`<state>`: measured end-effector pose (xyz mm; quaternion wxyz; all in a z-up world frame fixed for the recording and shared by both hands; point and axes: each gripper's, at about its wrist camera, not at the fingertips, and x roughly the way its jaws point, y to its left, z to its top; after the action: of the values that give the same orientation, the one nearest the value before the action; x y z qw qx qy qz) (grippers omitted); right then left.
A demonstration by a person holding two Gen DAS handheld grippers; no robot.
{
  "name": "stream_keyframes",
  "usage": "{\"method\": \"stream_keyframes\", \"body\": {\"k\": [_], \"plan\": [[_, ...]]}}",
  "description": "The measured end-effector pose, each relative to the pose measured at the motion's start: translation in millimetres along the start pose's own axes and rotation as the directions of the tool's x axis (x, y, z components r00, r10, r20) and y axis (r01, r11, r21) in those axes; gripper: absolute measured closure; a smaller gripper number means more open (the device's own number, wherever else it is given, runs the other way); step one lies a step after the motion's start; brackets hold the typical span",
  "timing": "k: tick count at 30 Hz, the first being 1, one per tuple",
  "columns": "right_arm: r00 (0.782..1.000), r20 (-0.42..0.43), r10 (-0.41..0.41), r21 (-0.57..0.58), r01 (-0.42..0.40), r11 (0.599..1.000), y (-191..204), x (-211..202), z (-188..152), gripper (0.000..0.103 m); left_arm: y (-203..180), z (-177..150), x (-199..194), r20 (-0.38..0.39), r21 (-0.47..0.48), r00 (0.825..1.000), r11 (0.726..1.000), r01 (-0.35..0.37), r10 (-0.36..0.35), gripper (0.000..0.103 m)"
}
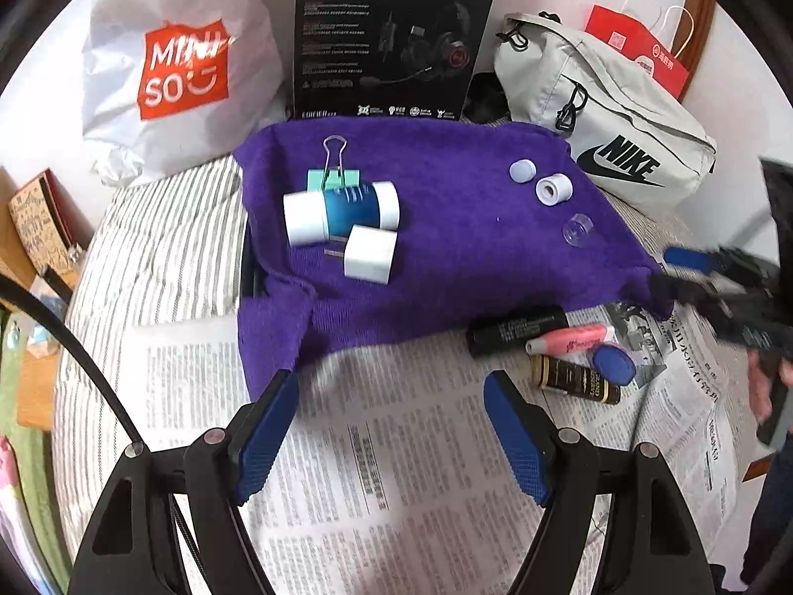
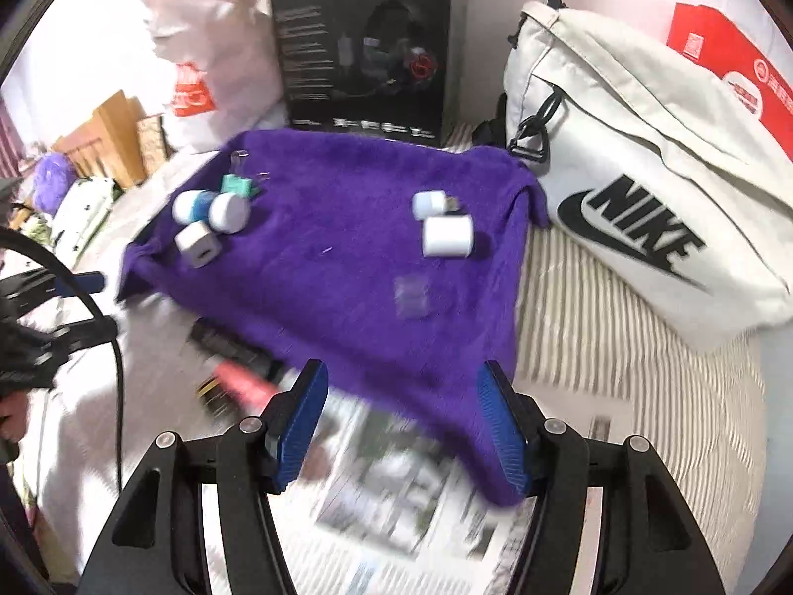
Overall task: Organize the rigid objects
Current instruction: 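Grasp the pink-and-blue sponge with the right gripper, then grasp the black marker with the left gripper while the right holds the sponge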
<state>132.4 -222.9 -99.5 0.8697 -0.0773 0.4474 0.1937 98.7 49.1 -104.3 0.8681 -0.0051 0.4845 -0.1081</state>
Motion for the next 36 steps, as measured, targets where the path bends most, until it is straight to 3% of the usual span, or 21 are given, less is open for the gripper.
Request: {"method": "stream_keyframes", "body": {"k": [5,12,15,17,19,24,32,36], "plan": [[0.998,-0.010,0.058,0.004,-0.058,0.998,21,-6,-25,0.041,-1,-11,-2,-0.001,-0.012,1.000,1.000,0.010,-0.010,0.027],[0.989,-0.036,0.140,0.084,-0.137,0.987,36,19,-33,0.041,1,-27,-9,-0.002,-0.023,1.000,1.000,0.011,-0.011,0.027],[0.988,-0.046,0.145,0.113,-0.139,0.984,35,29,-33,0.047,3,-33,-11,-0.007,-0.024,1.000,1.000,0.006,-0.006,0.027],[0.987,-0.067,0.147,0.133,-0.137,0.982,35,35,-34,0.060,5,-36,-11,-0.008,-0.025,1.000,1.000,0.005,-0.005,0.027],[0.984,-0.078,0.159,0.151,-0.146,0.978,34,41,-35,0.064,7,-39,-12,-0.009,-0.033,1.000,0.999,0.003,-0.004,0.027],[0.986,-0.046,0.163,0.160,-0.153,0.975,35,42,-38,0.065,10,-44,-12,-0.010,-0.040,1.000,0.999,0.007,-0.008,0.027],[0.999,-0.029,0.033,0.128,-0.029,0.991,14,10,-51,0.065,-1,-36,-8,0.034,-0.037,0.997,0.997,0.074,-0.073,0.027],[0.999,-0.026,-0.039,0.159,0.043,0.986,-10,-3,-64,0.065,-21,-22,3,0.052,0.010,0.992,0.994,0.112,-0.112,0.027]]}}
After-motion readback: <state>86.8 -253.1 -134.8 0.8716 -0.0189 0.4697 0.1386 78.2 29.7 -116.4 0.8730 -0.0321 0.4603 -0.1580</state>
